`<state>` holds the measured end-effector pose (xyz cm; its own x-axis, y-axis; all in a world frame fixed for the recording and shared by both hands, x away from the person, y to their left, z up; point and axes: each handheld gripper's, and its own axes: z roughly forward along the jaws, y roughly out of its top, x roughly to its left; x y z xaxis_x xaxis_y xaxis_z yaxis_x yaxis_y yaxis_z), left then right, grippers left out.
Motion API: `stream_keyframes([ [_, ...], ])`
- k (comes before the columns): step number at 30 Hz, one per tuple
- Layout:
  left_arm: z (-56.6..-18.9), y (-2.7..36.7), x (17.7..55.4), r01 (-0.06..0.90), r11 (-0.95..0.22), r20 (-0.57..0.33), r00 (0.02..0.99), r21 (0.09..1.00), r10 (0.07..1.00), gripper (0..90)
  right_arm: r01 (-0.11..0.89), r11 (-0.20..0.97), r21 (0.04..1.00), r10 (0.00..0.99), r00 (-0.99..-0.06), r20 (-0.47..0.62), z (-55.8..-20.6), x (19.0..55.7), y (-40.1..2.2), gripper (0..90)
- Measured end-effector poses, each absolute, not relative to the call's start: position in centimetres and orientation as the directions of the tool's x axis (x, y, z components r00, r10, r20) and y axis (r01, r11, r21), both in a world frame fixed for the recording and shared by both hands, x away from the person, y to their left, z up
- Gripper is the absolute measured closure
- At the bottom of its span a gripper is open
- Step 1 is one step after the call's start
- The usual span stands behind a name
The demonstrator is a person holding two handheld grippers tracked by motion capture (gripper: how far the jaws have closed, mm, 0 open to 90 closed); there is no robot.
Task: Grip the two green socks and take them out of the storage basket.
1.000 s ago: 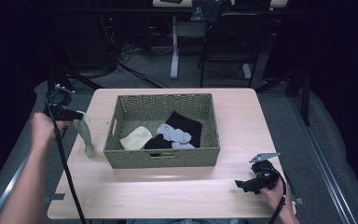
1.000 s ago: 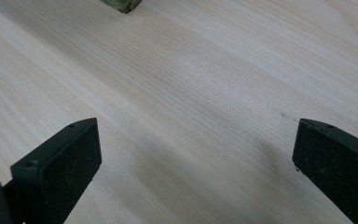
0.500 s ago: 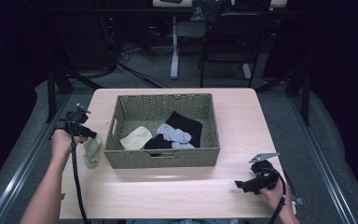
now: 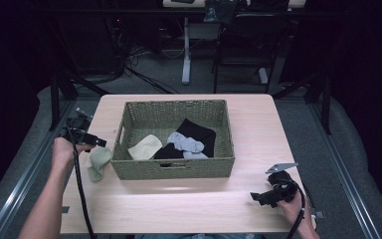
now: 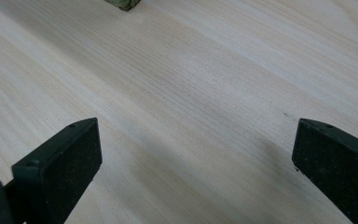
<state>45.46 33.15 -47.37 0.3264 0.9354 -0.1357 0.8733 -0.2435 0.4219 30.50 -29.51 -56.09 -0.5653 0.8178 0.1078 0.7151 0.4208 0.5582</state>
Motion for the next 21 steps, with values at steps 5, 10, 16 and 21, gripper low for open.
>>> stream_keyframes([
  [5,-42.8,31.7,45.2,0.822,-0.255,-0.100,0.351,0.509,0.931,15.0,0.713,0.419,0.562,0.818,-0.565,0.107,-56.0,30.5,-29.5,0.7],
  [10,-40.3,29.7,45.3,0.783,-0.282,-0.078,0.386,0.554,0.919,10.4,0.710,0.417,0.568,0.816,-0.568,0.110,-56.0,30.5,-29.5,0.6],
  [16,-39.3,24.8,46.6,0.731,-0.354,-0.046,0.465,0.583,0.884,8.6,0.709,0.413,0.572,0.819,-0.564,0.107,-56.0,30.5,-29.6,0.6],
  [21,-40.7,21.8,47.9,0.731,-0.386,-0.044,0.493,0.562,0.869,7.3,0.711,0.409,0.572,0.819,-0.562,0.113,-55.9,30.4,-29.7,0.6],
])
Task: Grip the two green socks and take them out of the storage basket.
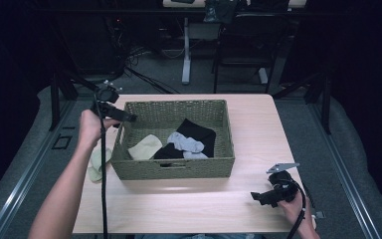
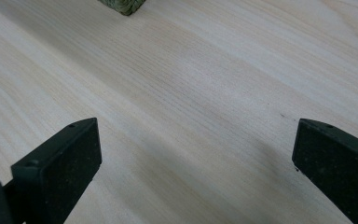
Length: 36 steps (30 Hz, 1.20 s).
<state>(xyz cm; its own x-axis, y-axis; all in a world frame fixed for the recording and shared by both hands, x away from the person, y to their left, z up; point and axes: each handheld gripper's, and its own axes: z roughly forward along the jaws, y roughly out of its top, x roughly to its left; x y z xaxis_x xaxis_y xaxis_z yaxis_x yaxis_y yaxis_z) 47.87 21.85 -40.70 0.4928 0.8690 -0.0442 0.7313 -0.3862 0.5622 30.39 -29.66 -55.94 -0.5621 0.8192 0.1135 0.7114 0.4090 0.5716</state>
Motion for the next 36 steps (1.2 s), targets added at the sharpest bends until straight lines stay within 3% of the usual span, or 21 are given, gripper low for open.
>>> stream_keyframes([
  [23,-49.0,15.6,51.6,0.763,-0.475,-0.052,0.549,0.439,0.834,12.2,0.706,0.412,0.577,0.817,-0.566,0.109,-55.9,30.4,-29.8,0.6],
  [31,-50.7,15.0,52.0,0.782,-0.504,-0.034,0.553,0.367,0.833,18.9,0.705,0.404,0.583,0.817,-0.565,0.117,-55.9,30.4,-29.8,0.6],
  [36,-51.6,14.7,52.3,0.788,-0.529,-0.025,0.563,0.315,0.826,28.1,0.705,0.407,0.580,0.819,-0.563,0.109,-55.9,30.4,-29.8,0.6],
])
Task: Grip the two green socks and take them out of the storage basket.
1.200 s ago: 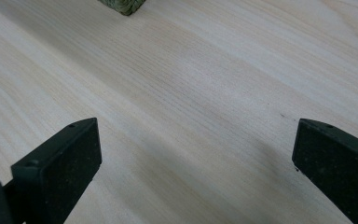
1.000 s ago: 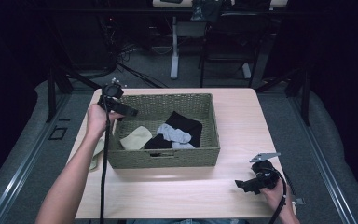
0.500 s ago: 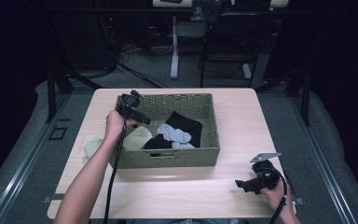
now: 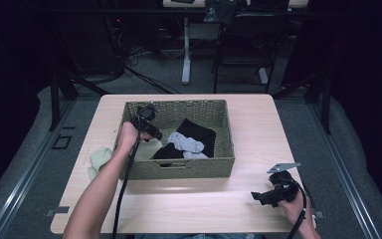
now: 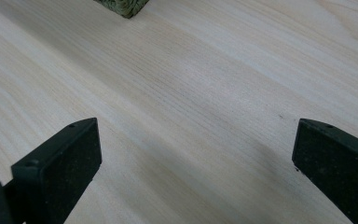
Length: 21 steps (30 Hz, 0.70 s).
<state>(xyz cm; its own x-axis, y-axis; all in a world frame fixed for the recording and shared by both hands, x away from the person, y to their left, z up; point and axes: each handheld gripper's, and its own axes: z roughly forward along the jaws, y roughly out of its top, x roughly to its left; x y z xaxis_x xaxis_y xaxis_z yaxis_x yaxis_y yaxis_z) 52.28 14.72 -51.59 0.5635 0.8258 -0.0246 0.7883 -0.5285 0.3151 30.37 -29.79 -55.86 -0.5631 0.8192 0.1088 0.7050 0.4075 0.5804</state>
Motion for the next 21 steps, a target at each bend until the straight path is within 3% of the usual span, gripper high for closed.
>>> stream_keyframes([
  [9,-53.2,13.8,52.8,0.798,-0.553,-0.010,0.572,0.242,0.820,43.2,0.707,0.405,0.579,0.822,-0.560,0.109,-55.8,30.3,-29.8,0.6],
  [21,-53.4,13.8,52.6,0.802,-0.556,0.018,0.567,0.218,0.824,84.8,0.705,0.410,0.579,0.816,-0.567,0.112,-55.8,30.3,-29.8,0.7],
])
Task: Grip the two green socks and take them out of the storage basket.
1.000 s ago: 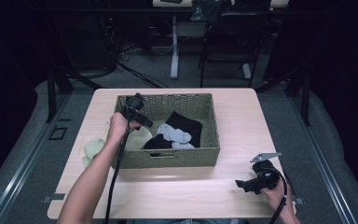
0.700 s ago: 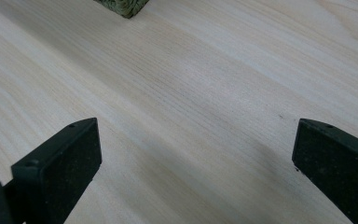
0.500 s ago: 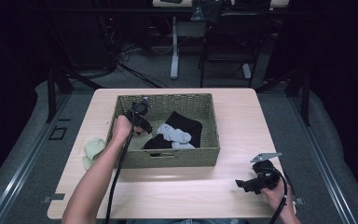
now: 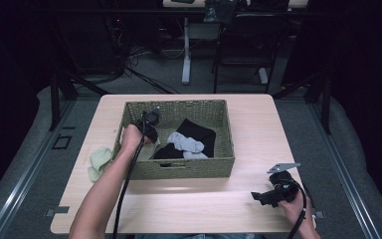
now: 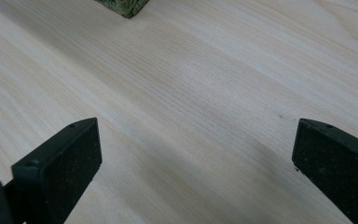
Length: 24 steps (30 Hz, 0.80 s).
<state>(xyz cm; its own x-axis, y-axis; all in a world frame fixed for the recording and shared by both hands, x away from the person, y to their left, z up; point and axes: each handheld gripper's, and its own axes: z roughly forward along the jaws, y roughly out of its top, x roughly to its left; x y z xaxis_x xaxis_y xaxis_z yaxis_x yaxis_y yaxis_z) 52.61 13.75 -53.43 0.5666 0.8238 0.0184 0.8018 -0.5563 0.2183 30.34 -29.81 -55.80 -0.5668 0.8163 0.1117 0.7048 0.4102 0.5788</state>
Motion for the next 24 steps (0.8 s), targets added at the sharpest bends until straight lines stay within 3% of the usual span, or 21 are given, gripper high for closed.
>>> stream_keyframes([
  [14,-48.2,14.8,50.5,0.746,-0.572,0.001,0.609,0.341,0.793,86.9,0.705,0.404,0.583,0.823,-0.558,0.105,-55.9,30.3,-29.7,0.7],
  [24,-42.7,15.5,48.6,0.687,-0.587,0.040,0.634,0.429,0.772,86.9,0.707,0.410,0.576,0.818,-0.565,0.111,-55.9,30.4,-29.8,0.7],
])
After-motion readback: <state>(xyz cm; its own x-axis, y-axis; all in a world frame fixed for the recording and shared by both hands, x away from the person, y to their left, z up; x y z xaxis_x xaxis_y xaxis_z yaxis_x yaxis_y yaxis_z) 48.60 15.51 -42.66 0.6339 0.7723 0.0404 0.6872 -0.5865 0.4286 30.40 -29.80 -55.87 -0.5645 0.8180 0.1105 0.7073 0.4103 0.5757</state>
